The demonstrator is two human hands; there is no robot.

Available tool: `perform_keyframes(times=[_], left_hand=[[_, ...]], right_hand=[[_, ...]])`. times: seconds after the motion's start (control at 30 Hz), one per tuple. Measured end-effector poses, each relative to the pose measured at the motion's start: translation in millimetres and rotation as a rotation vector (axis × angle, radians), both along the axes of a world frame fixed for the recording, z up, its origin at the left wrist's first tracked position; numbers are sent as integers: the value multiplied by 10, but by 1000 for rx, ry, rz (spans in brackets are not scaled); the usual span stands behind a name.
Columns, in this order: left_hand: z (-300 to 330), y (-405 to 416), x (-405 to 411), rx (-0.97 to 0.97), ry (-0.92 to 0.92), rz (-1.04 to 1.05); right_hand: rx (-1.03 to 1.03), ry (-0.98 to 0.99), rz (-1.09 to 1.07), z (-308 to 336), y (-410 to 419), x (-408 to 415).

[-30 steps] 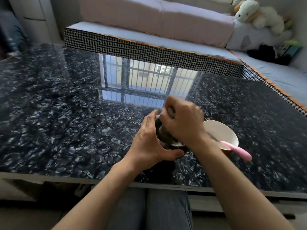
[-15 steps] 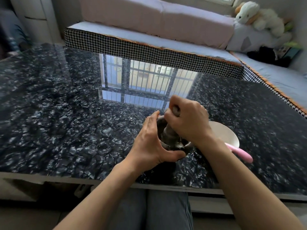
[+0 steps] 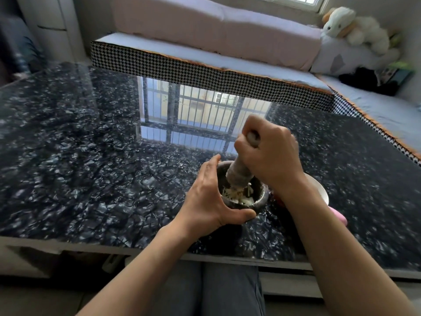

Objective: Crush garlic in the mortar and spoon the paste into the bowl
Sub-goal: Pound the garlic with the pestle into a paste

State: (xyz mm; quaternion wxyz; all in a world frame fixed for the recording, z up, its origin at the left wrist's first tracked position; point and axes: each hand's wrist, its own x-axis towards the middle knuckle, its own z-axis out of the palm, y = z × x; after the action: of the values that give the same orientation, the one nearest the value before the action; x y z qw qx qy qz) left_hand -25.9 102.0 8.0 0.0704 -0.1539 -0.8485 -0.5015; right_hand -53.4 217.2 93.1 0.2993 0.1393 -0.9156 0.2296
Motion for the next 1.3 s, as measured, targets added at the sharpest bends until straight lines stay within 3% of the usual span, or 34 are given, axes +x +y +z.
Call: perform_keyframes(times=[0.2, 0.37, 0.57, 0.77, 0.93, 1.13, 1.3], left_hand=[[1, 3, -6, 2, -3, -4], [-10, -2, 0, 14, 0, -4], [-8, 6, 3, 20, 8, -2], [-9, 6, 5, 15, -6, -6], [-15, 9, -4, 26, 1, -10], [-14, 14, 2, 22, 5, -5], [-11, 19, -7, 24, 18, -5]], right_hand=[[163, -126, 33, -254, -115, 73], [-11, -11, -22, -28, 18, 8], [135, -95, 23, -277, -96, 66], [-13, 5, -35, -19, 18, 9], [164, -124, 9, -262, -119, 58], [4, 18, -33, -30, 12, -2], [175, -137, -23, -242, -68, 6]])
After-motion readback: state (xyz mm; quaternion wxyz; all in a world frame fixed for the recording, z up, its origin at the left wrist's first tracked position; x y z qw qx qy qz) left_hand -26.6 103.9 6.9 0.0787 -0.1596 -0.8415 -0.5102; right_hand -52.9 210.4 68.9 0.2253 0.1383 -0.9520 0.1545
